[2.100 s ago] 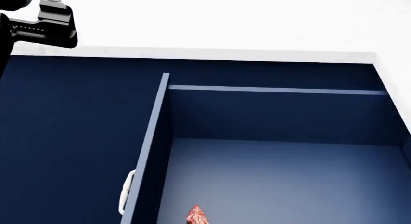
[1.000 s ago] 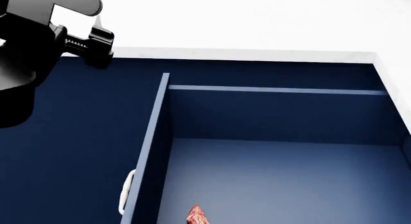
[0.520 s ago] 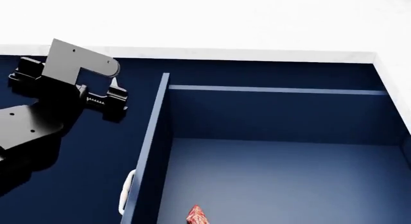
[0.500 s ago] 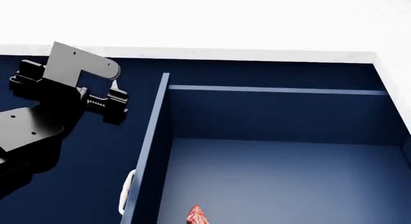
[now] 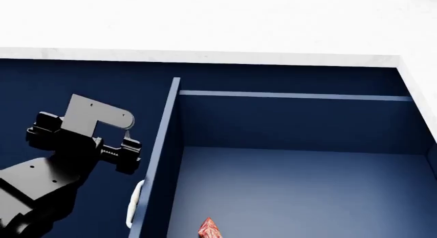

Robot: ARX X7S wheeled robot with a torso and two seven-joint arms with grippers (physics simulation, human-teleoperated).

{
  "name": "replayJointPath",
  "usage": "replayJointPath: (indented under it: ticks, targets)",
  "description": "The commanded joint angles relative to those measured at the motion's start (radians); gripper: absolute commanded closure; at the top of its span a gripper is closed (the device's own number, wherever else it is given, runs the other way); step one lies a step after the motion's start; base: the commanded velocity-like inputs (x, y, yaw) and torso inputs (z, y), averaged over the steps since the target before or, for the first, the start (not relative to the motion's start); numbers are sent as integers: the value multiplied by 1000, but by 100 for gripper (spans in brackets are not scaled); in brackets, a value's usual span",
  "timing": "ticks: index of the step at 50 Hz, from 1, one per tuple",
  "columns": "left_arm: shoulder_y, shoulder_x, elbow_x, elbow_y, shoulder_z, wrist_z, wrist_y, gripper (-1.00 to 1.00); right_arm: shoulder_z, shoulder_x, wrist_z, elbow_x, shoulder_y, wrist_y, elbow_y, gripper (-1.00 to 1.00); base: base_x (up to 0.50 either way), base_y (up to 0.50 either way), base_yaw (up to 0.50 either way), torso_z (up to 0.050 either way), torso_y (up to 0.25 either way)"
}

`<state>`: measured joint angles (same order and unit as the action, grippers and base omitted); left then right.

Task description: Close the left drawer.

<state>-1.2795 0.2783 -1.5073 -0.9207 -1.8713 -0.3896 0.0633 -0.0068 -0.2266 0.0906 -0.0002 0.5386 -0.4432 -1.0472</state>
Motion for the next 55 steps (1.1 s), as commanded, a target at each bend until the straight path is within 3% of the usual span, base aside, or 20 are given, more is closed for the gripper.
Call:
replayJointPath:
  ticks: [1,8,10,28,55]
  targets:
    - [61,-29,0,-72,3,37,15,-100,-1,-7,5,0,1,1,0,-100,0,0,0,0,0]
    - [84,-32,0,-75,7,44,24,-100,-1,-7,6,0,1,1,0,-100,0,0,0,0,0]
    - [110,8,-1,-2,12,34,51,-100,-2,-9,5,0,1,2,0,-100,0,0,0,0,0]
    - [182,7,3,-35,22,70,91,-100,-1,-8,1,0,1,2,0,-100,0,0,0,0,0]
    - [242,-16,-12,-191,51,127,108,-100,-1,-9,-2,0,4,6,0,-100,0,0,0,0,0]
